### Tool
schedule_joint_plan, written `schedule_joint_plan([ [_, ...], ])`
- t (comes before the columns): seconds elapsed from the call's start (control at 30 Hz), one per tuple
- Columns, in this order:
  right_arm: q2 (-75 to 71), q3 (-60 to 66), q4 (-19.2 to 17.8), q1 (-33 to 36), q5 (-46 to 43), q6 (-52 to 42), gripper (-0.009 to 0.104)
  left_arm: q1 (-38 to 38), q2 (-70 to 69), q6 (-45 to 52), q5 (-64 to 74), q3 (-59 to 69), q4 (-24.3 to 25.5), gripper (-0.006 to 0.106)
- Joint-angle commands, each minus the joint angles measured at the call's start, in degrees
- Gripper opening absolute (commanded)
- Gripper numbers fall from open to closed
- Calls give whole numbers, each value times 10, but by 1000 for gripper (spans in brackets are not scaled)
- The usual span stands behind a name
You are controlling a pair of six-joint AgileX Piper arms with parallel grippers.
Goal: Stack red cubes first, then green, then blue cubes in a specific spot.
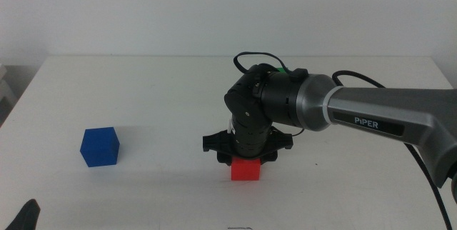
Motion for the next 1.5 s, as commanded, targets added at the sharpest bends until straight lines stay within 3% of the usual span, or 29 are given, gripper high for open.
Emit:
schedule_joint_plan([
  [0.0, -30, -18, -18, 1, -7, 0, 0, 0, -10, -7, -45, -2, -6, 94],
  [0.33, -26, -18, -23, 1, -13, 3, 22, 0, -10, -7, -45, -2, -6, 94],
  [0.67, -26, -18, -22, 1, -24, 3, 83, 0, -10, -7, -45, -2, -6, 94],
  [0.77, -32, -18, -25, 1, -12, 0, 94, 0, -10, -7, -45, -2, -6, 94],
  [1.13, -124, -21, -36, 3, 66, 0, 94, 0, -10, -7, -45, -2, -6, 94],
  [1.33, -184, -47, -62, 14, 127, -2, 94, 0, -10, -7, -45, -2, -6, 94],
  [1.47, -198, -89, -62, 8, 169, -47, 94, 0, -10, -7, -45, -2, -6, 94],
])
